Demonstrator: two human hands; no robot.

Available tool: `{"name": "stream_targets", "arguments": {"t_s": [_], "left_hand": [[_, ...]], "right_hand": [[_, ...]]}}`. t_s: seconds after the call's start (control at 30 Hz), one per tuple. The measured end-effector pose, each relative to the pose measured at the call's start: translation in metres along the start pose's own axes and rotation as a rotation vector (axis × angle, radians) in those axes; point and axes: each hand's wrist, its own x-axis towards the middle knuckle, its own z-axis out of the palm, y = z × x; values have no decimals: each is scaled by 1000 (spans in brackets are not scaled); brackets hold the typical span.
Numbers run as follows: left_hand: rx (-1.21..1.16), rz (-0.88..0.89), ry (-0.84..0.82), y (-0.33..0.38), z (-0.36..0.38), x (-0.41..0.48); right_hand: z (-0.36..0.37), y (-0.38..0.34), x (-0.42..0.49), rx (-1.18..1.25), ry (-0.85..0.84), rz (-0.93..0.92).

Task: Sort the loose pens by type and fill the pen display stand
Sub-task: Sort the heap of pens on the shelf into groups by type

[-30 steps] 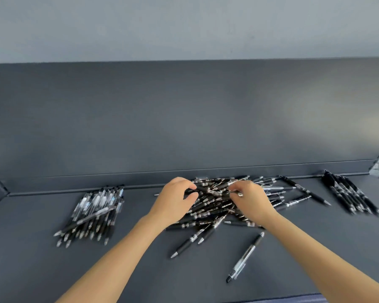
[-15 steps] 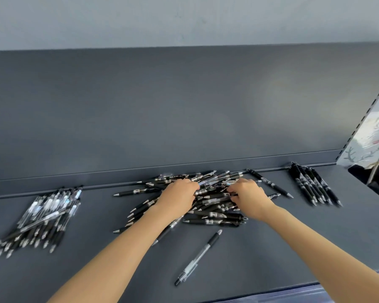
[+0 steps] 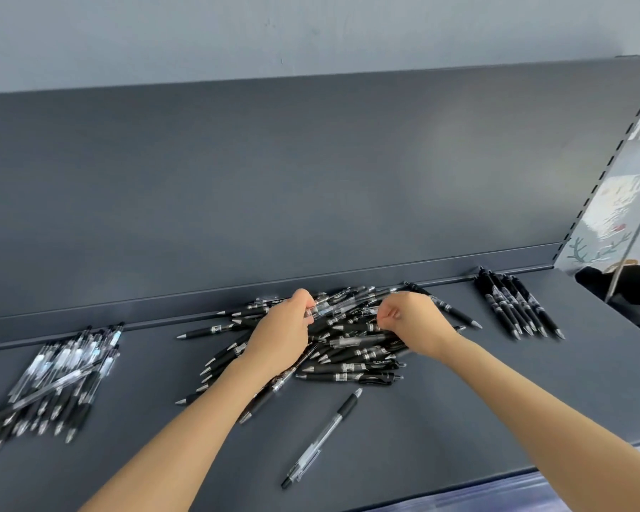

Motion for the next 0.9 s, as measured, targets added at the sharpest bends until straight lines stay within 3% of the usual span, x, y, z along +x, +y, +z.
{"name": "stream_targets", "arguments": {"t_s": [0.07, 0.13, 0.3, 0.5, 0.57, 0.67, 0.8, 0.9], "left_hand": [[-144, -45, 52, 2, -4, 0], [-235, -86, 60, 5, -7, -2], [-239, -81, 17, 7, -10, -8], [-185, -45, -49, 6, -12, -13], [-203, -51, -108, 5, -12, -15], [-203, -52, -226, 6, -13, -17], [-135, -84, -299, 8, -9, -22], [-79, -84, -303, 11, -6, -23]], "right_hand": [[-4, 1, -1, 28, 46, 7], [-6, 5, 2, -98, -5, -12], [0, 28, 2, -442, -132, 56], [1, 41, 3, -388, -125, 36], [-3, 36, -3, -209, -23, 71], [-12, 25, -11, 249, 179, 198], [-19, 14, -19, 1009, 228, 299], [-25, 12, -22, 1267, 280, 319]]}}
